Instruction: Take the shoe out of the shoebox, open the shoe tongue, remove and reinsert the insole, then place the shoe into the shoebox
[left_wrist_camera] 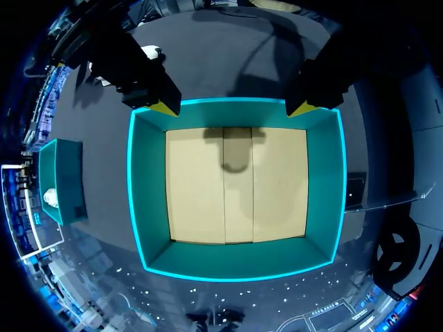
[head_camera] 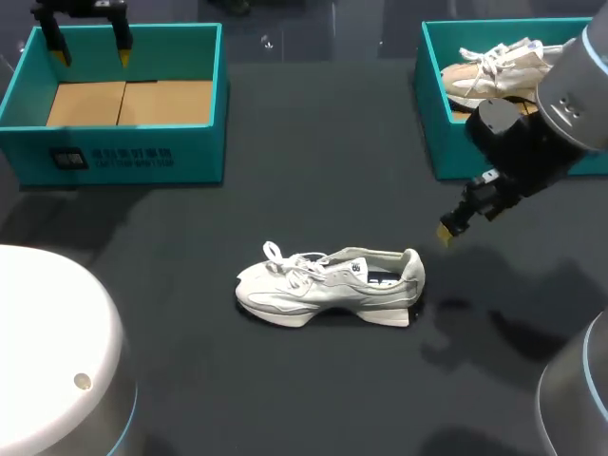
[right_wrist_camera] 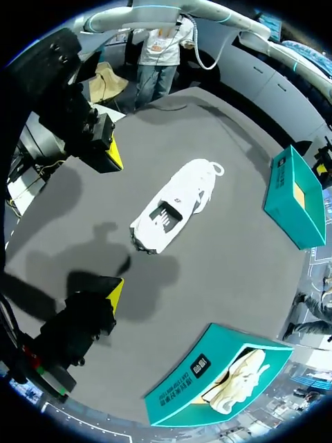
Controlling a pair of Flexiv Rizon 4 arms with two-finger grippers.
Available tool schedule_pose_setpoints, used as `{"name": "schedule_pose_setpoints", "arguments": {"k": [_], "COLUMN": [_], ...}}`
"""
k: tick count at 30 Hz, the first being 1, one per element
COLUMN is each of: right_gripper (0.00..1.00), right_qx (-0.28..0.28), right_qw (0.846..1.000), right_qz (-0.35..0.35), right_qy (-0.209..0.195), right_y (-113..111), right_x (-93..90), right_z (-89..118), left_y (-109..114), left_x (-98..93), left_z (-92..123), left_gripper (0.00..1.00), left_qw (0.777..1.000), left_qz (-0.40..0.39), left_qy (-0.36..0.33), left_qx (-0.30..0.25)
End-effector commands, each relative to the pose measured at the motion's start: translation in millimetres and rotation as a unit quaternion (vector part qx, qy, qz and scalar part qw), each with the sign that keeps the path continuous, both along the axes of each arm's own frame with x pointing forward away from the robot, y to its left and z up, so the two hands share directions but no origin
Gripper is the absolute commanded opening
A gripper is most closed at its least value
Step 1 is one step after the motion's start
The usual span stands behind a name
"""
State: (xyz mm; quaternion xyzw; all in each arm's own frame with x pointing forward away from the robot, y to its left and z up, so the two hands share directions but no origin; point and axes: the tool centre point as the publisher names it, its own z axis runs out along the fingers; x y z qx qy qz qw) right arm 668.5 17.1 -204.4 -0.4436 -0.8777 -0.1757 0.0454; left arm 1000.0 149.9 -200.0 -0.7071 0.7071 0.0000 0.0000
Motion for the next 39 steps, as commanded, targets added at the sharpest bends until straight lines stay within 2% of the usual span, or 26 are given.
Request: {"name": "schedule_pose_setpoints", "arguments": {"k": [1, 2, 4, 8, 10, 12, 24, 30, 36, 39], "right_gripper": [1.00, 1.00, 1.00, 1.00, 1.00, 1.00, 1.00, 1.00, 1.00, 1.00], "right_qx": [0.079, 0.105, 0.109, 0.127, 0.130, 0.115, 0.115, 0.109, 0.124, 0.144], "right_qw": [0.979, 0.967, 0.956, 0.941, 0.938, 0.942, 0.942, 0.936, 0.930, 0.918], "right_qz": [0.105, 0.123, 0.130, 0.153, 0.163, 0.175, 0.175, 0.149, 0.163, 0.182], "right_qy": [-0.159, -0.198, -0.237, -0.274, -0.278, -0.261, -0.261, -0.300, -0.304, -0.322], "right_y": [-19.0, -23.8, -34.1, -47.5, -51.1, -51.3, -51.3, -81.5, -97.6, -101.6], "right_x": [-9.0, -10.2, -9.5, -0.2, 6.8, 13.1, 13.1, 12.6, 17.6, 18.5], "right_z": [-7.8, -8.7, -14.7, -28.3, -37.9, -45.7, -45.7, -65.0, -86.4, -93.2], "left_y": [0.0, 0.0, 0.0, 0.0, 0.0, 0.0, 0.0, 0.0, 0.0, 0.0], "left_x": [0.0, 0.0, 0.0, 0.0, 0.0, 0.0, 0.0, 0.0, 0.0, 0.0], "left_z": [0.0, 0.0, 0.0, 0.0, 0.0, 0.0, 0.0, 0.0, 0.0, 0.0], "left_gripper": [1.00, 1.00, 1.00, 1.00, 1.00, 1.00, 1.00, 1.00, 1.00, 1.00], "left_qw": [1.000, 1.000, 1.000, 1.000, 1.000, 1.000, 1.000, 1.000, 1.000, 1.000], "left_qz": [0.000, 0.000, 0.000, 0.000, 0.000, 0.000, 0.000, 0.000, 0.000, 0.000], "left_qy": [0.000, 0.000, 0.000, 0.000, 0.000, 0.000, 0.000, 0.000, 0.000, 0.000], "left_qx": [0.000, 0.000, 0.000, 0.000, 0.000, 0.000, 0.000, 0.000, 0.000, 0.000]}}
